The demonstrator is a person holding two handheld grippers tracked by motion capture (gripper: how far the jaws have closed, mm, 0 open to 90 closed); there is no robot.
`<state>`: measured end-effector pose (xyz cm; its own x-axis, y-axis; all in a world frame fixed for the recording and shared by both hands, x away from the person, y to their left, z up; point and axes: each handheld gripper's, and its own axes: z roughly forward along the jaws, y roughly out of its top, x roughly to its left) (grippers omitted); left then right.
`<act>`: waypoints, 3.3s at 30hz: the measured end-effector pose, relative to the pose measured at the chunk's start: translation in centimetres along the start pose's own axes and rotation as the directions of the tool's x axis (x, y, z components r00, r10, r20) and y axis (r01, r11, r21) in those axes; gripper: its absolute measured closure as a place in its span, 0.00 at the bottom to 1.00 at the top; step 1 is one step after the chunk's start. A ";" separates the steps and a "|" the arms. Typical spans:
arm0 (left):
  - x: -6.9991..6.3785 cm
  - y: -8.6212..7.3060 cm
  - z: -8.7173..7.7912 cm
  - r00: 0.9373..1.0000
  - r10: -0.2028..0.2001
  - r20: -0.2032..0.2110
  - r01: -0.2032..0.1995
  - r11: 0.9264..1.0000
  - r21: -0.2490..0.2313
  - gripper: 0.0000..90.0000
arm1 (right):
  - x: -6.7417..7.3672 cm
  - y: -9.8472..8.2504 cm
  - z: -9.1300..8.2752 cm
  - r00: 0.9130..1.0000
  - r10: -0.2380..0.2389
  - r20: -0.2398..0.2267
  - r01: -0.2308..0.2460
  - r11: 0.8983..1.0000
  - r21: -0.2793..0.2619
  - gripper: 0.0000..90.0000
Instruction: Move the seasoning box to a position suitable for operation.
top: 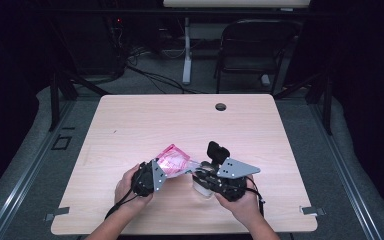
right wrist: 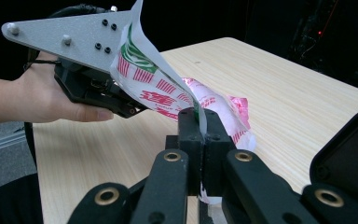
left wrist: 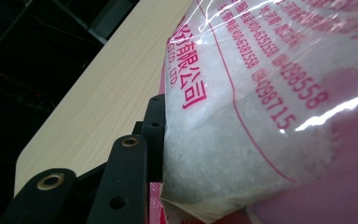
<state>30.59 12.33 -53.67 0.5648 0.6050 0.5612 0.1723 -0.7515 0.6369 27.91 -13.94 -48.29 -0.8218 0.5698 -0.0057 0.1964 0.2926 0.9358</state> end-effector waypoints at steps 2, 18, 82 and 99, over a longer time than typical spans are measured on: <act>0.1 0.2 0.0 1.000 0.004 -0.003 -0.004 1.000 -0.002 0.74 | 0.0 0.0 -0.1 1.000 0.001 0.002 -0.001 1.000 -0.006 0.99; 0.5 1.1 0.2 0.998 0.042 -0.052 -0.043 0.999 -0.014 0.74 | -0.4 -0.1 -0.4 1.000 -0.003 0.017 0.003 1.000 -0.003 1.00; 0.2 2.3 1.4 0.973 0.170 -0.155 -0.190 0.974 -0.120 0.74 | -0.4 -1.4 -1.6 0.998 0.014 0.064 -0.015 1.000 0.013 1.00; 0.2 2.4 1.4 0.959 0.208 -0.195 -0.231 0.967 -0.105 0.74 | -0.6 -1.9 -1.3 0.997 0.016 0.070 -0.018 0.999 0.032 1.00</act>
<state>32.23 10.35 -52.76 0.4199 0.4751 0.7733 -0.0486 -0.8390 0.5419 27.37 -15.80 -49.57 -0.7793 0.6265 -0.0157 0.2282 0.3070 0.9239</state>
